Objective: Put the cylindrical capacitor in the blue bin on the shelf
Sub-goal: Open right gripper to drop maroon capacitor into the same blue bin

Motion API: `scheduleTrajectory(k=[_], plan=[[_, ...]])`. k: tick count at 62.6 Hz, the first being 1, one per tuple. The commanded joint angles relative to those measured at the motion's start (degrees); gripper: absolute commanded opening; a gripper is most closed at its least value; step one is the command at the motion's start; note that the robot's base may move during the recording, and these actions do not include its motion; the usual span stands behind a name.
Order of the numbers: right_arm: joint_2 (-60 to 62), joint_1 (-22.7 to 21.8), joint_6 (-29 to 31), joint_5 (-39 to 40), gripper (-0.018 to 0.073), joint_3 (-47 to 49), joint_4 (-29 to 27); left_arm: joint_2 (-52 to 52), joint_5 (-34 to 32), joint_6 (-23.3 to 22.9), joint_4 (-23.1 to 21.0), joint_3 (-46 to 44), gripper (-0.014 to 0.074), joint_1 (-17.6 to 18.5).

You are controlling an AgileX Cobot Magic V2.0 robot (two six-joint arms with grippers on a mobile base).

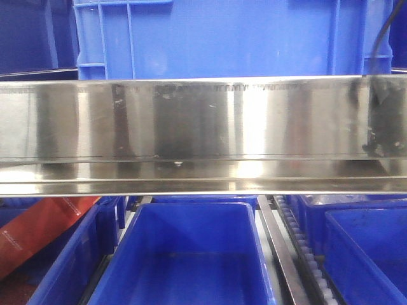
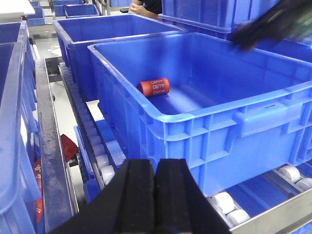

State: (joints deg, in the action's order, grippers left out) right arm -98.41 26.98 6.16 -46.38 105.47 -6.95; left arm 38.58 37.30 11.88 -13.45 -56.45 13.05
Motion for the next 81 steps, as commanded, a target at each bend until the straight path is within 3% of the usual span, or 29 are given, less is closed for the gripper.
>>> scheduleTrajectory(k=[1, 17, 21, 27, 34, 39, 50, 56, 60, 76, 81], plan=[[-2.5, 0.1, 0.5, 0.6, -0.0162, 0.8, 0.1, -0.4, -0.6, -0.4, -0.5, 0.1, -0.0111, -0.1], [-5.2, 0.1, 0.5, 0.1, -0.0160, 0.8, 0.1, -0.4, -0.6, -0.4, -0.5, 0.1, -0.0111, -0.1], [-5.2, 0.1, 0.5, 0.0, -0.0115, 0.8, 0.1, -0.4, -0.6, -0.4, -0.5, 0.1, -0.0111, -0.1], [-5.2, 0.1, 0.5, -0.8, 0.0077, 0.8, 0.1, -0.4, -0.6, -0.4, -0.5, 0.1, -0.0111, -0.1], [-5.2, 0.1, 0.5, -1.8, 0.0421, 0.8, 0.1, -0.4, -0.6, -0.4, -0.5, 0.1, -0.0111, -0.1], [-5.2, 0.1, 0.5, -2.6, 0.0577, 0.8, 0.1, -0.4, -0.6, -0.4, -0.5, 0.1, -0.0111, -0.1], [-3.6, 0.1, 0.5, -2.8, 0.0538, 0.8, 0.1, -0.4, -0.6, -0.4, -0.5, 0.1, -0.0111, -0.1], [-1.2, 0.1, 0.5, -2.8, 0.0464, 0.8, 0.1, -0.4, -0.6, -0.4, -0.5, 0.1, -0.0111, -0.1], [0.9, 0.1, 0.5, -3.0, 0.0370, 0.8, 0.1, -0.4, -0.6, -0.4, -0.5, 0.1, -0.0111, -0.1], [11.6, -1.1, 0.5, -4.4, -0.0149, 0.0, 0.1, -0.4, -0.6, -0.4, -0.5, 0.1, -0.0111, -0.1], [15.9, -2.2, 0.5, -4.7, -0.0158, -1.9, 0.3, -0.4, -0.6, -0.4, -0.5, 0.1, -0.0111, -0.1]])
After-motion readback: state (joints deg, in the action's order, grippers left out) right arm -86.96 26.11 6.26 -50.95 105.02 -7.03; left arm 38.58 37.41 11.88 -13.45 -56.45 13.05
